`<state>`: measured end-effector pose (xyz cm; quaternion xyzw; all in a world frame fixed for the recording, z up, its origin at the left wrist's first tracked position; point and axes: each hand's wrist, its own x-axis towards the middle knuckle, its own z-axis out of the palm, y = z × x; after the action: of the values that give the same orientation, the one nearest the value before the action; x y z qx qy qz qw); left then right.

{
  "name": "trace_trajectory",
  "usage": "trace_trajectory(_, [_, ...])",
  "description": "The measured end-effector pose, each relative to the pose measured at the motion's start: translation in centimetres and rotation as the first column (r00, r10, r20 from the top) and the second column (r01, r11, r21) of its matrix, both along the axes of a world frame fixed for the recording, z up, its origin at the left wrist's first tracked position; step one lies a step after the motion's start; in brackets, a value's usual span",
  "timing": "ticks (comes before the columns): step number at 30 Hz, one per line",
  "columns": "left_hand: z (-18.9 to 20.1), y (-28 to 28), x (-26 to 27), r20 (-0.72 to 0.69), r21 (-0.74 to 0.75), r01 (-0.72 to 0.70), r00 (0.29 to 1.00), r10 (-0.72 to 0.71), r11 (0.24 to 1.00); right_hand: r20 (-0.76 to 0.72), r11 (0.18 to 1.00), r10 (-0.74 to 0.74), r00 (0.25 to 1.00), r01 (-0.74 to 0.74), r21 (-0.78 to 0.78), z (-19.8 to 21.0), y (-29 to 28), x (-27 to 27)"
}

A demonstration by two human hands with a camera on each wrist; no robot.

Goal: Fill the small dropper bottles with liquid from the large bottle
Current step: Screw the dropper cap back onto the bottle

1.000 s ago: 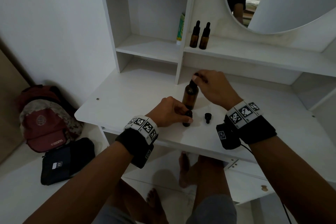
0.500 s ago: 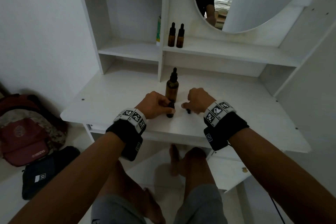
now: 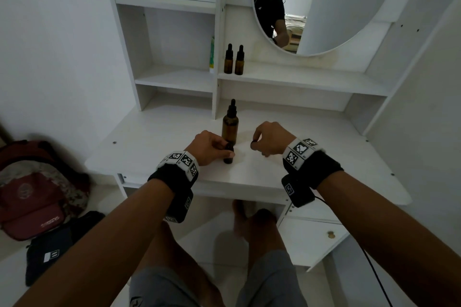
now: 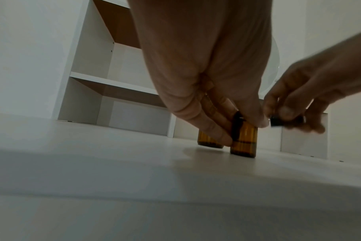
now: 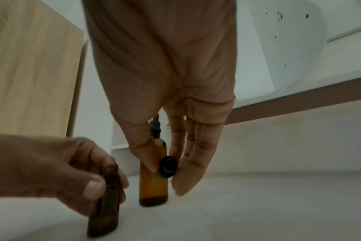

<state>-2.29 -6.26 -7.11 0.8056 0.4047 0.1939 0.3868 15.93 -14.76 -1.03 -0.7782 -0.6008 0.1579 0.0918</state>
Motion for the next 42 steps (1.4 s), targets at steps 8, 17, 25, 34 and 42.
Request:
trace_trajectory(8, [0.0, 0.0, 0.1, -0.007, 0.023, 0.009, 1.000, -0.009, 1.000, -0.045, 0.971, 0.237, 0.970, -0.238, -0.018, 3.5, -1.7, -1.6])
trace_trajectory(17, [-0.2, 0.1, 0.1, 0.010, 0.035, 0.021, 1.000, -0.021, 0.999, 0.084, 0.964, 0.263, 0.961, -0.260, -0.049, 3.7, -1.0, -2.8])
trace_trajectory(25, [-0.4, 0.3, 0.0, 0.035, 0.013, 0.029, 0.999, -0.029, 0.999, 0.118, 0.957, 0.290, 0.950, -0.284, -0.061, 4.2, -0.1, -3.0])
trace_trajectory(34, [-0.8, 0.5, -0.1, 0.081, -0.052, 0.027, 0.996, -0.022, 0.998, 0.204, 0.912, 0.406, 0.891, -0.408, -0.035, 4.3, 1.0, -4.2])
trace_trajectory(42, [-1.0, 1.0, 0.2, 0.046, -0.051, 0.009, 0.999, -0.006, 0.999, 0.216, 0.911, 0.410, 0.886, -0.386, -0.147, 3.9, 2.4, -5.2])
